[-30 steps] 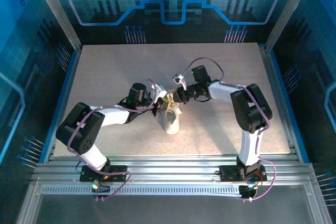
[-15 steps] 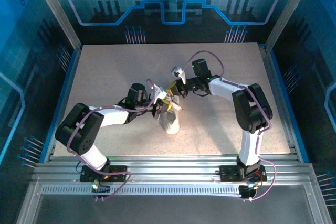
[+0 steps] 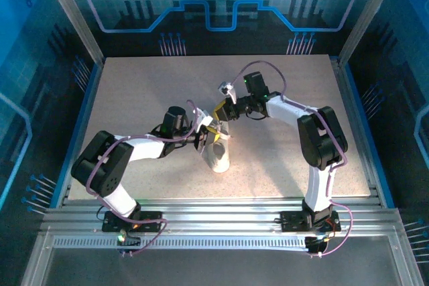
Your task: Tie the shoes
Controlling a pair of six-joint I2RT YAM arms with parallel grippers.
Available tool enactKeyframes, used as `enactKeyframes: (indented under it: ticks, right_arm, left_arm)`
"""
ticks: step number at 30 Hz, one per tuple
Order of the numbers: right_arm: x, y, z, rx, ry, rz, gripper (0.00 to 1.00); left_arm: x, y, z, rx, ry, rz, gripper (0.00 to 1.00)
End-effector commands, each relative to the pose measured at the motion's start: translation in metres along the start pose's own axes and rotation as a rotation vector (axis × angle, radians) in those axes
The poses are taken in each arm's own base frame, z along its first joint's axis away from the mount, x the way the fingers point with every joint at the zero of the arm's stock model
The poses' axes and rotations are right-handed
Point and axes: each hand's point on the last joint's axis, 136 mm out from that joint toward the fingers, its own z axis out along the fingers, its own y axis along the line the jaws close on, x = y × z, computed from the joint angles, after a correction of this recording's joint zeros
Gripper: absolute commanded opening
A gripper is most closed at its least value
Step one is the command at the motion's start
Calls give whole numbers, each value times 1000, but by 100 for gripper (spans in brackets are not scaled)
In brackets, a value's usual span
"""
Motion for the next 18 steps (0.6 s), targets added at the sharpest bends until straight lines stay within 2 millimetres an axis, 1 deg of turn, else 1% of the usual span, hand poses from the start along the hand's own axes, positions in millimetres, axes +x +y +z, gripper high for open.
enactKeyframes:
  ticks: [1, 3, 5, 8, 10, 12, 16, 18]
  right_arm:
    - [-1, -3, -4, 52, 35, 131, 40]
    - [-1, -3, -10, 87, 25, 162, 45]
    - [-2, -3, -19, 134, 13, 201, 45]
    - [-2, -4, -35, 210, -12, 273, 45]
    - [1, -4, -42, 240, -28, 326, 44]
    - [5, -4, -50, 270, -44, 388, 44]
    - [12, 4, -57, 281, -44, 456, 44]
    - [16, 9, -60, 293, -39, 479, 44]
  left_arm:
    - [0, 8, 3, -35, 18, -86, 0]
    - [1, 12, 3, -61, 18, -113, 0]
    - [2, 15, 2, -79, 23, -142, 1]
    - [2, 16, 2, -106, 35, -198, 6]
    - [2, 19, 1, -135, 49, -239, 14]
    - [0, 18, -1, -150, 55, -272, 26]
    - [-7, 13, -4, -149, 70, -304, 42]
    - [-12, 8, -7, -148, 79, -308, 48]
